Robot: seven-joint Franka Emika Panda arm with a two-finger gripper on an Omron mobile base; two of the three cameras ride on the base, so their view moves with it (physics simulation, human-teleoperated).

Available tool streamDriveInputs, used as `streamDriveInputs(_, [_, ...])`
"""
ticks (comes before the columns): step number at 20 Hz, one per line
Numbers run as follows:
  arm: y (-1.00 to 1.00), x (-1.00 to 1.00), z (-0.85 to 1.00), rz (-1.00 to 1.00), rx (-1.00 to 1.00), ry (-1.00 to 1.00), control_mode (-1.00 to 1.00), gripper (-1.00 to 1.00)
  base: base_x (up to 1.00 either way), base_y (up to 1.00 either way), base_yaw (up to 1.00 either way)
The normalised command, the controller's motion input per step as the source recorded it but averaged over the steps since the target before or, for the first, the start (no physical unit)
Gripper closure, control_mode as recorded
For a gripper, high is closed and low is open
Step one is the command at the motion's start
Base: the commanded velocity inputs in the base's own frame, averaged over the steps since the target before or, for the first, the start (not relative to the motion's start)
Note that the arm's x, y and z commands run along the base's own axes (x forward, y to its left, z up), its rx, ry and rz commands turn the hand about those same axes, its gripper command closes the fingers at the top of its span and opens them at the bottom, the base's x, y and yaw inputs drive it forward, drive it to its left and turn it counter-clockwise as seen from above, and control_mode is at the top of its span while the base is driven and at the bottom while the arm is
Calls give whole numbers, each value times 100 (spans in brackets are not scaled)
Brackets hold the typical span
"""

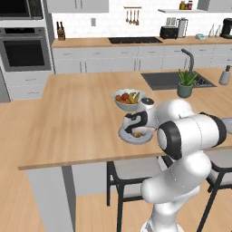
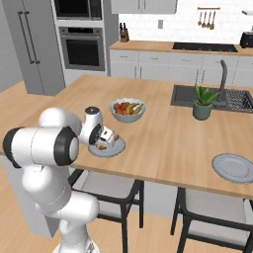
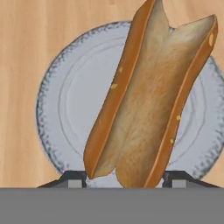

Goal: Place one bun and one sausage from the bowl on each plate.

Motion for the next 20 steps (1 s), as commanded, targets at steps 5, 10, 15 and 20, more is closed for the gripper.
streamDriveInputs(5, [0,3,-25,0,0,3,-100,-100,0,0,0])
streamDriveInputs(10, [0,-1,-3,0,0,0,-100,-100,0,0,0])
streamDriveInputs(15, [-1,-41,51,0,0,0,-100,-100,0,0,0])
streamDriveInputs(20, [0,-35,98,0,-1,0,-100,-100,0,0,0])
